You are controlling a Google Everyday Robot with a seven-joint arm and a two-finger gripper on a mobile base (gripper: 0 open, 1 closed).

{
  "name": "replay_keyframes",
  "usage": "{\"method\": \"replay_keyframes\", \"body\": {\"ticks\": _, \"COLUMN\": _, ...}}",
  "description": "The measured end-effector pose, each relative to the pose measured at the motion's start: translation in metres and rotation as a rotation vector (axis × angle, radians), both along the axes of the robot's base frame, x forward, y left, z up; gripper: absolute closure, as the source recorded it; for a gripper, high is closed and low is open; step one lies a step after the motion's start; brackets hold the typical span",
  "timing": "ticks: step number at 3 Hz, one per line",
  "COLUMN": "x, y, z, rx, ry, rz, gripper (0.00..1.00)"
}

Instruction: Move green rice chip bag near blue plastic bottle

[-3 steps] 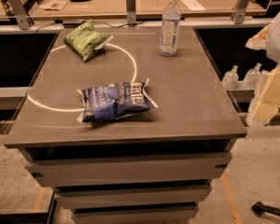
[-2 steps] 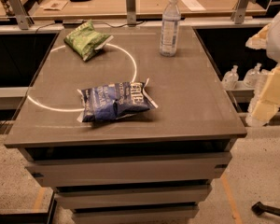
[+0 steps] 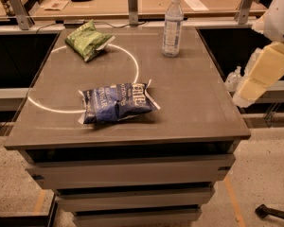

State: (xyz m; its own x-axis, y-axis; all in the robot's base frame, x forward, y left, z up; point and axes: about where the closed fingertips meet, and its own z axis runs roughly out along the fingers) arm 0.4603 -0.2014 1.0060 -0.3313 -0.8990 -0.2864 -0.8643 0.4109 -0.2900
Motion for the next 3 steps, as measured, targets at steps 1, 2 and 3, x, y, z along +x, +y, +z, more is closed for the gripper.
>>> {"method": "replay_keyframes", "body": {"ticks": 1, "x": 0.007, "y": 0.010, "z": 0.007, "rx": 0.056, "ry": -0.007, "rz": -0.102, "gripper": 0.00}}
{"method": "replay_keyframes", "body": {"ticks": 2, "x": 0.005, "y": 0.017, "z": 0.015, "rx": 0.168, "ry": -0.048, "rz": -0.188, "gripper": 0.00}}
{"method": "replay_keyframes", "body": {"ticks": 3, "x": -0.005, "y": 0.033, "z": 0.021, "rx": 0.288, "ry": -0.126, "rz": -0.214, "gripper": 0.00}}
